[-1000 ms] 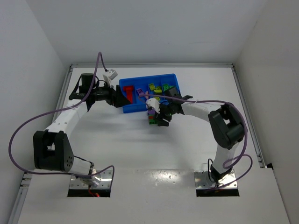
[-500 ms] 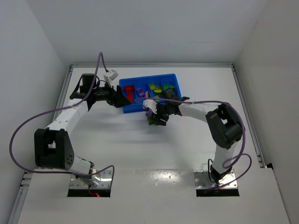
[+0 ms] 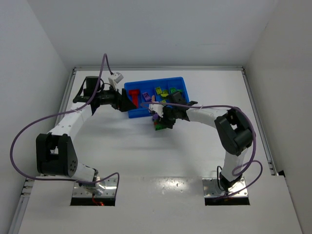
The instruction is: Sort the legos into containers by color
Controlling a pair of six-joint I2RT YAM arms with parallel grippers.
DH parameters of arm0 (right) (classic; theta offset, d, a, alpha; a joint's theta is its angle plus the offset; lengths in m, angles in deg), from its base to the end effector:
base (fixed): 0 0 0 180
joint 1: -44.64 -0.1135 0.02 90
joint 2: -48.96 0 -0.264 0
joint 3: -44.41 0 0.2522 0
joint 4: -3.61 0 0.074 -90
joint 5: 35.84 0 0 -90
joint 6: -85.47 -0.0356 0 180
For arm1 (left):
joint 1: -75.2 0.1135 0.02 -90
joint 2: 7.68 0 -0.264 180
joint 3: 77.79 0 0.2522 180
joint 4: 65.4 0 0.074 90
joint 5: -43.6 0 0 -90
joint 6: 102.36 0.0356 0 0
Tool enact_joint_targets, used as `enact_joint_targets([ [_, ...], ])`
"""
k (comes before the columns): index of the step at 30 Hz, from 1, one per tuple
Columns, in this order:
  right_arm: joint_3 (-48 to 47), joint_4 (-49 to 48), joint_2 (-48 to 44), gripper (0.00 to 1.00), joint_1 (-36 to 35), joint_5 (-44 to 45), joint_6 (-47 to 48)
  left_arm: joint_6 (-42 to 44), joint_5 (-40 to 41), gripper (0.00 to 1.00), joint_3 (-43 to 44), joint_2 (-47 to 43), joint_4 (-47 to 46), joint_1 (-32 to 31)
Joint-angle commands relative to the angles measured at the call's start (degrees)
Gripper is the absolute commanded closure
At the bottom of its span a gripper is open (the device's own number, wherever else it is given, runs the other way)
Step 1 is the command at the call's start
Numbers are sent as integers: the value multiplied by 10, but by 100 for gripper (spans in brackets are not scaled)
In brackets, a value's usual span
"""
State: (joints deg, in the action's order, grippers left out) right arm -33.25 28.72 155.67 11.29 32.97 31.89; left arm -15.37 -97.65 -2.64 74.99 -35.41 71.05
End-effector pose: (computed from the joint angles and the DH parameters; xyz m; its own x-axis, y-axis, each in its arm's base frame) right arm 0.3096 0.2192 0.1570 -0.1356 -0.7519 -0.6451 -0.9568 0.2685 -0.1118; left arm 0.3099 -0.0503 0.2837 -0.6412 0.0136 -0.7672 0.6295 0.5810 -0.5159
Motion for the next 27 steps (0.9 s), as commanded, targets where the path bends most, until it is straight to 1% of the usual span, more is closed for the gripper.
enact_joint_targets([
  [1,-4,-30,2,46,-10,-3,10,11,-15,15,27,2,-13,2],
  [9,32,-30,-10,51,-29,-8,34,5,-15,15,27,7,-13,2],
  [11,32,-30,-10,51,-35,4,39,5,-15,15,27,7,-13,2],
  [13,38,-30,-10,54,-47,11,44,5,-15,15,27,7,-13,2],
  [16,43,-25,-15,66,-52,26,44,5,-15,15,27,2,-13,2],
  [17,43,-25,-15,73,-58,32,44,5,-15,15,27,2,-13,2],
  [19,54,-25,-27,80,-58,32,50,5,-15,15,27,-4,-8,2],
  [20,55,-25,-33,86,-58,39,50,5,-15,15,27,-4,-8,2],
  [22,75,-25,-48,89,-63,45,55,5,-10,15,27,-9,-8,2],
  [25,93,-2,-93,93,-69,45,55,5,-15,15,15,-9,-2,2],
  [27,107,23,-137,93,-76,51,55,5,-30,15,1,-20,-2,7],
])
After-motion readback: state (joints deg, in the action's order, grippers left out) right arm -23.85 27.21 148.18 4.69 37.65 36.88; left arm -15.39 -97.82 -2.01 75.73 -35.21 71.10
